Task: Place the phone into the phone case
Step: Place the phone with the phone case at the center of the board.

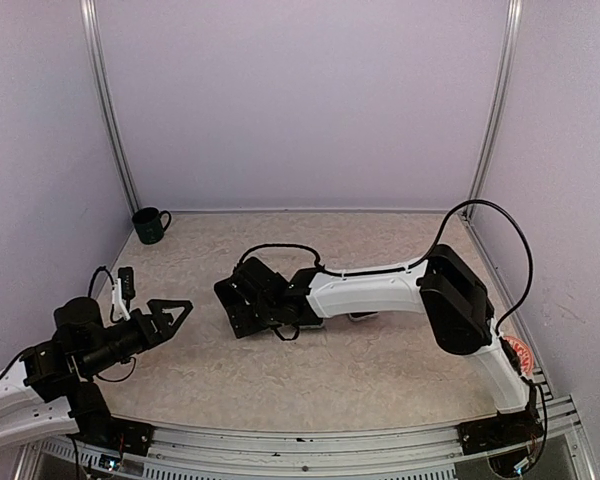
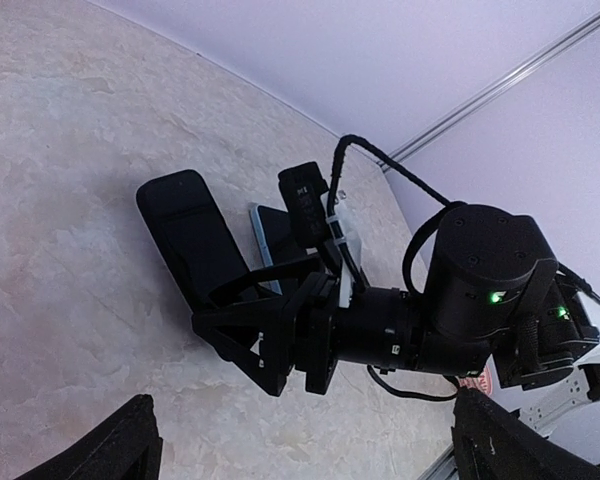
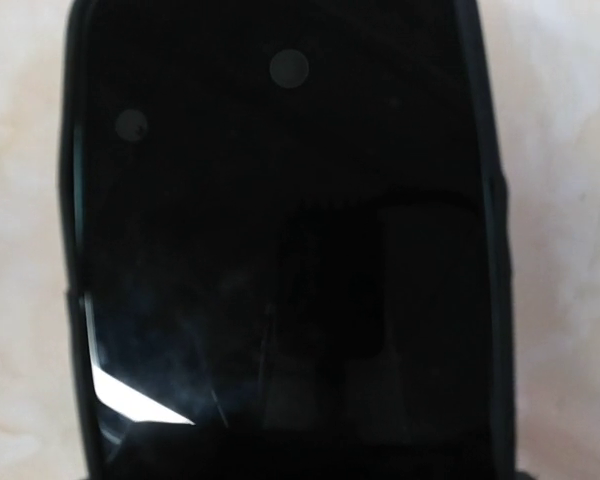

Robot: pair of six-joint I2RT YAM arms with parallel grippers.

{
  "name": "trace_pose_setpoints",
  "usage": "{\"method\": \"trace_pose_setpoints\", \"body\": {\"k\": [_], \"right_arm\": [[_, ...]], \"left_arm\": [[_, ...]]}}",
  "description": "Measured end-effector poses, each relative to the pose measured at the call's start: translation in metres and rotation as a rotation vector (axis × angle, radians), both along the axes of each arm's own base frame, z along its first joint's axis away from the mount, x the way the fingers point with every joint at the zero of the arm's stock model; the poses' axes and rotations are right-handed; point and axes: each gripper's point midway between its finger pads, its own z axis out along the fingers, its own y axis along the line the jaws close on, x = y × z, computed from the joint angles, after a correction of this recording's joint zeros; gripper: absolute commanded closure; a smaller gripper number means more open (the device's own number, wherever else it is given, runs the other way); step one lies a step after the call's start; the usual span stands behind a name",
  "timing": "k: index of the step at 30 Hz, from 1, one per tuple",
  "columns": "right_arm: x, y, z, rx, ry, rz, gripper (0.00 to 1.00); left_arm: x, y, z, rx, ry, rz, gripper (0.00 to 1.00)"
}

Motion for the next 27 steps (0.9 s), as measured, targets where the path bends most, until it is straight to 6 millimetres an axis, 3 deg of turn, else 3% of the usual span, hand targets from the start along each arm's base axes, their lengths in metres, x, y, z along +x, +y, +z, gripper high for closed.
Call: {"method": "trace_pose_setpoints", "body": {"k": [6, 22, 27], "right_arm": [[-0.001, -0.001, -0.019, -0.03, 0.025, -0.011, 0.39], [0.006, 0.001, -0.028, -0.037, 0.033, -0.028, 0.24], [0.006, 0.002, -0.028, -0.037, 0.033, -0.027, 0.14]], "left_arm": [[-0.001, 0.002, 0.002, -0.018, 0.001, 0.01, 0.01], [-0.001, 0.003, -0.014, -0.009, 0.028, 0.017, 0.01], [-0.001, 0.003, -0.015, -0.008, 0.03, 0.017, 0.01]]}}
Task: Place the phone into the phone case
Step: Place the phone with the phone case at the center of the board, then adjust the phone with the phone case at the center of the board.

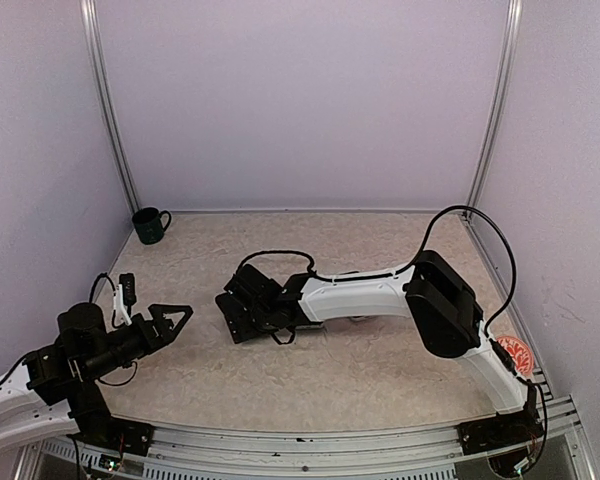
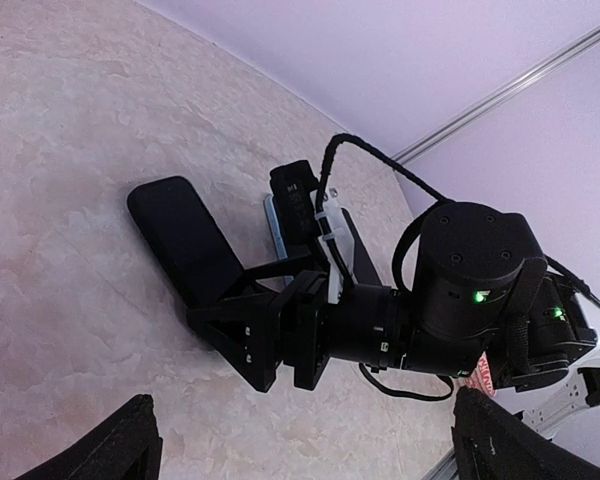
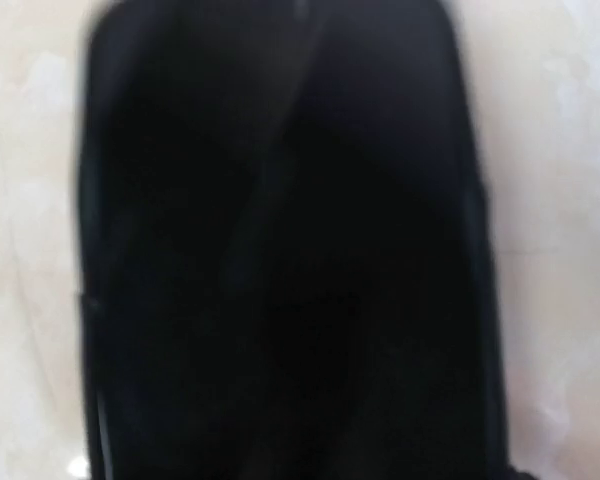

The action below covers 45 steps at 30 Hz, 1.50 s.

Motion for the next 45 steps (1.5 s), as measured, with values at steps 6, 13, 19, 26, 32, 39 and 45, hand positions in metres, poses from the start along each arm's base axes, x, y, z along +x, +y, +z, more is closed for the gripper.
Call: {"method": "trace_pose_setpoints", "body": {"k": [6, 13, 19, 26, 32, 39, 45], "right_arm": [[0.002, 0.002, 0.002, 0.01, -0.006, 0.003, 0.13], [0.003, 0.0, 0.002, 0.018, -0.008, 0.006, 0.12], [-0.009, -0.012, 0.003, 0.022, 0.012, 0.036, 0.12], [-0.027, -0.013, 0.009, 0.075, 0.045, 0.12, 0.12], [-0.036, -0.008, 0.004, 0.1, 0.066, 0.178, 0.12], [-0.044, 0.003, 0.009, 0.145, 0.08, 0.245, 0.11], [-0.05, 0.012, 0.016, 0.186, 0.093, 0.29, 0.11]], "left_arm": [[0.0, 0.0, -0.002, 0.0, 0.009, 0.002, 0.01], [0.005, -0.001, -0.021, 0.021, 0.067, 0.031, 0.01], [0.021, 0.0, -0.058, 0.099, 0.182, 0.092, 0.01], [0.04, 0.003, -0.102, 0.181, 0.32, 0.138, 0.05], [0.063, -0.007, -0.103, 0.2, 0.351, 0.143, 0.11], [0.075, -0.013, -0.115, 0.233, 0.386, 0.135, 0.18], [0.082, -0.012, -0.112, 0.207, 0.372, 0.132, 0.2]]}}
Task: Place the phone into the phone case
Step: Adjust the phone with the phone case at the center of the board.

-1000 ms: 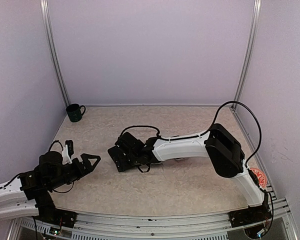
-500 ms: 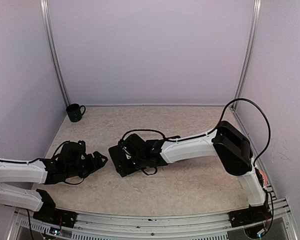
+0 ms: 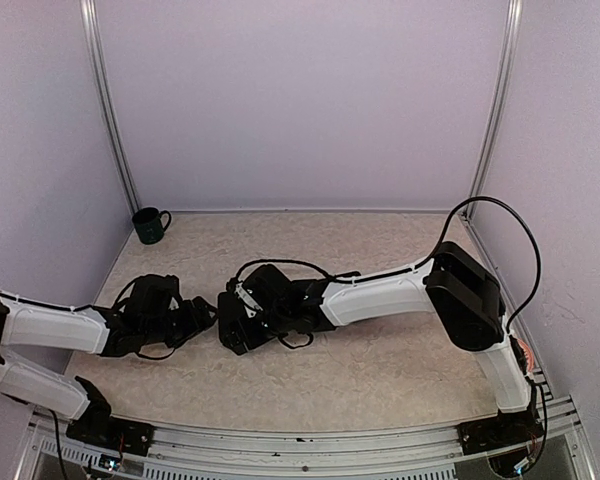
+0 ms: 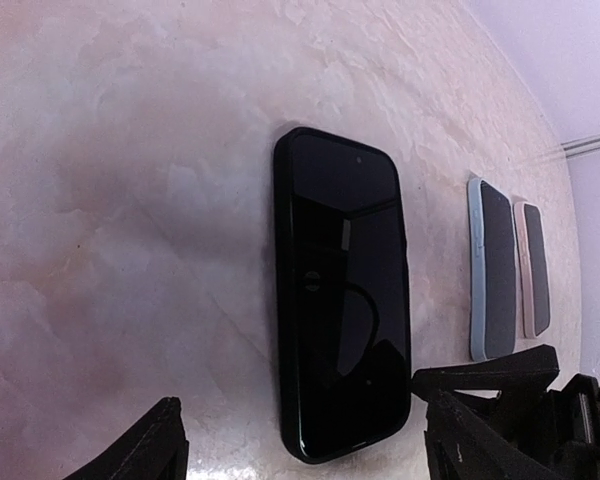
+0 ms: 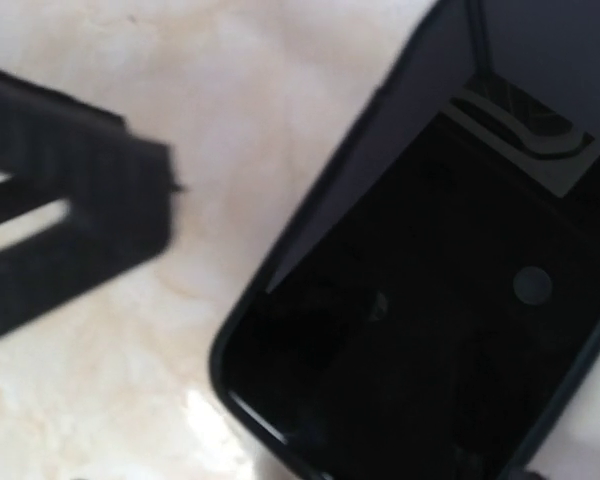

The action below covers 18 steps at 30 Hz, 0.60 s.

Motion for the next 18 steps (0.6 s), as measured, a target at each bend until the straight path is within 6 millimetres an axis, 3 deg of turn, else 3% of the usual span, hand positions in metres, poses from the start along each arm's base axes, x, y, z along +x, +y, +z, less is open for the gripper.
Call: {"method": "trace_pose_setpoints", "body": {"k": [10, 18], "right_arm": [[0.005, 0.023, 0.018, 0.065, -0.02, 0.035, 0.12], [-0.004, 0.021, 0.008, 0.066, -0.024, 0.095, 0.17]], "left_arm": [[0.017, -0.009, -0.005, -0.007, 0.008, -0.031, 0.2], [0.018, -0.013, -0.016, -0.007, 0.031, -0.054, 0.2]]}}
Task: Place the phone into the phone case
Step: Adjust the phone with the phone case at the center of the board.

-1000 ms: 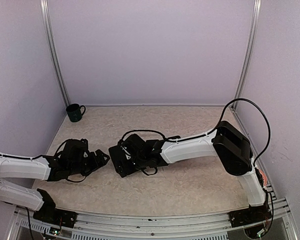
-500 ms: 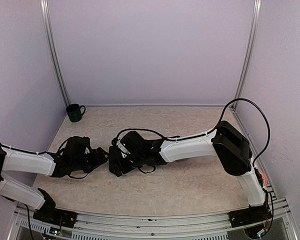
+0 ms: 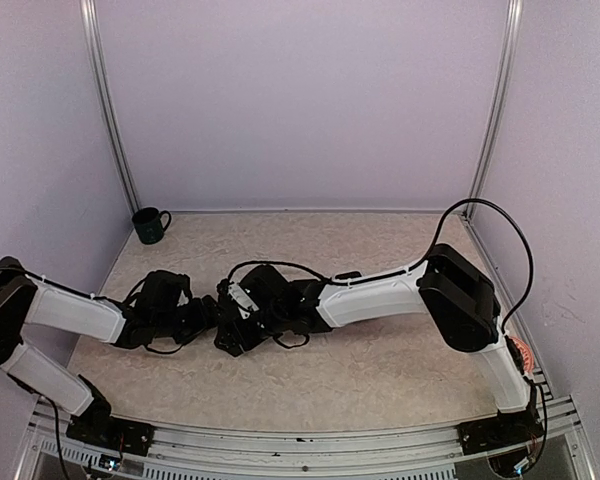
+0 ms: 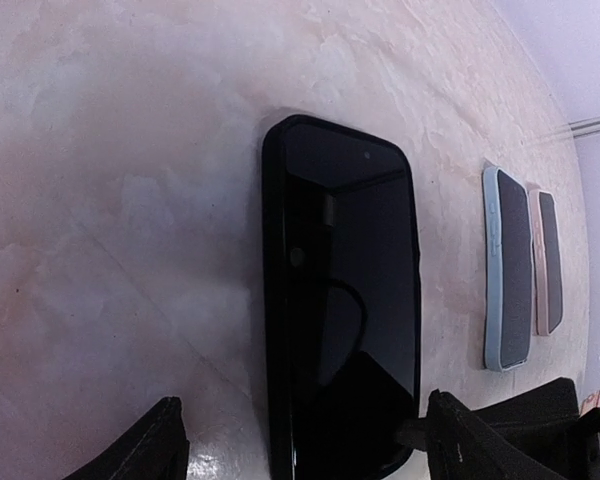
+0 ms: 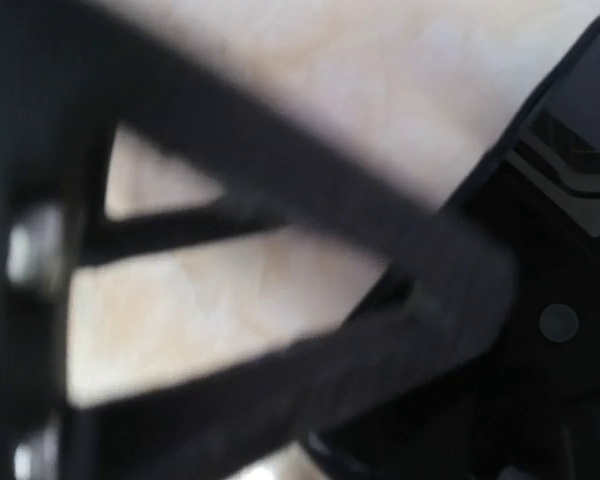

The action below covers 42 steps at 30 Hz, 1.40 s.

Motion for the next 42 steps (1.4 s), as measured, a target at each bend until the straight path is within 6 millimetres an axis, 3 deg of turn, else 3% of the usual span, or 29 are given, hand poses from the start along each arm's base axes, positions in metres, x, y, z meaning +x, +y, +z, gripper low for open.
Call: {"method": "trace_pose_setpoints", "body": {"k": [5, 16, 26, 42], "right_arm": [[-0.018, 0.0, 0.001, 0.014, -0.009, 0.109, 0.27], [-0.06, -0.001, 0.011, 0.055, -0.032, 0.288, 0.29], [-0.059, 0.004, 0.011, 0.049, -0.051, 0.298, 0.29], [-0.044, -0.001, -0.017, -0.003, -0.036, 0.224, 0.29]], "left_arm": [[0.004, -0.004, 0.0, -0.003, -0.003, -0.01, 0.2], [0.014, -0.013, 0.0, -0.022, -0.012, -0.025, 0.2], [0.017, -0.014, 0.0, -0.028, -0.02, -0.025, 0.2], [0.021, -0.018, 0.0, -0.037, -0.027, -0.028, 0.2]]}}
